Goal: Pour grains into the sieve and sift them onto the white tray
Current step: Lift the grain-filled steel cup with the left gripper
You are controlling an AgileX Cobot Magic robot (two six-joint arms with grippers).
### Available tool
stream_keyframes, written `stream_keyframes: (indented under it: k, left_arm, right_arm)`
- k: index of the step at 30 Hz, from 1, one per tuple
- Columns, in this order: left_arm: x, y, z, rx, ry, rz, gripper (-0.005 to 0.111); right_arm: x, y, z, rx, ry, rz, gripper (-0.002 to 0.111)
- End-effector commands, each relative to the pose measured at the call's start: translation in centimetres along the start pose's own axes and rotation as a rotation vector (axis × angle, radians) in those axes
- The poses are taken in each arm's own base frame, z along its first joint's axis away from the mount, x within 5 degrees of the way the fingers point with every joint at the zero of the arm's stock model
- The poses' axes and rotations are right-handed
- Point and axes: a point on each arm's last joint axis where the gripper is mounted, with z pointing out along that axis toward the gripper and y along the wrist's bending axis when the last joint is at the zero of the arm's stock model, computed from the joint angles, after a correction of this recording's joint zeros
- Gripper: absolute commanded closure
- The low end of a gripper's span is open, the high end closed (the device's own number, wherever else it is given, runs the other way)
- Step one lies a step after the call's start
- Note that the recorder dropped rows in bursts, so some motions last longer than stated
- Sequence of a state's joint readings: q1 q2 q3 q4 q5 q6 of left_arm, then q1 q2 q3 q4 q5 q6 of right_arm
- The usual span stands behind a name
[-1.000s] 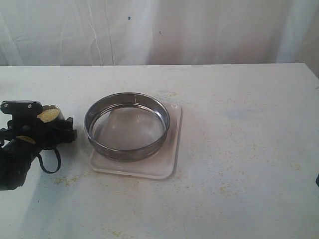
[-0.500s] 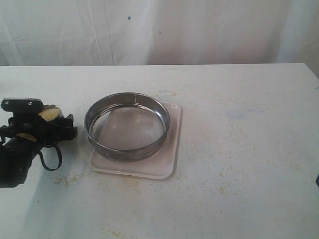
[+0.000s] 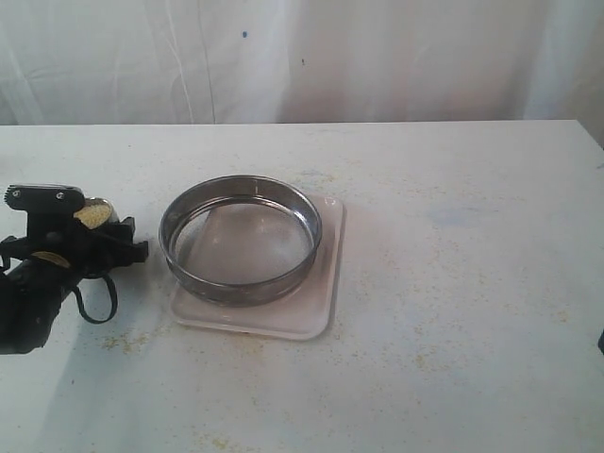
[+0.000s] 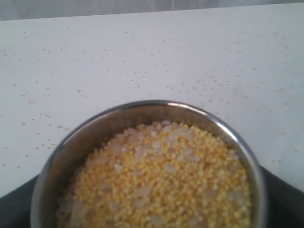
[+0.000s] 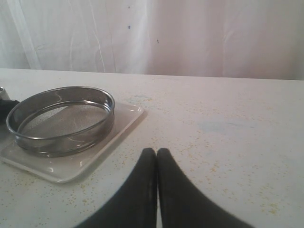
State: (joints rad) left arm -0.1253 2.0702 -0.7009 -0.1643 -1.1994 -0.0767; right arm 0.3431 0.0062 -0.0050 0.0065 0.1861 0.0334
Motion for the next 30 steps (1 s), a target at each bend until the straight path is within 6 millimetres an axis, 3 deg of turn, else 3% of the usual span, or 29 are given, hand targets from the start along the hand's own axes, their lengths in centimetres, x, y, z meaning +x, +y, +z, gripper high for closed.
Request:
stream_keyframes:
  k: [1,15,30]
  left_arm:
    - [0.4,0.0,-0.8,0.018,0.05,0.014,0.107]
    - [-1.7,0.4,-4.1,0.025,0.009,0.012,0.107]
    - [-6.6,-0.6,-6.1,0.134,0.017,0.127,0.107]
  right_arm:
    - [0.1,0.0,0.0,0.005,-0.01,0.004,0.108]
    - [0.1,0.0,0.0,0.004,-0.01,0.006,0.108]
    - [0.1,0.0,0.0,0.004,-0.01,0.006,0.108]
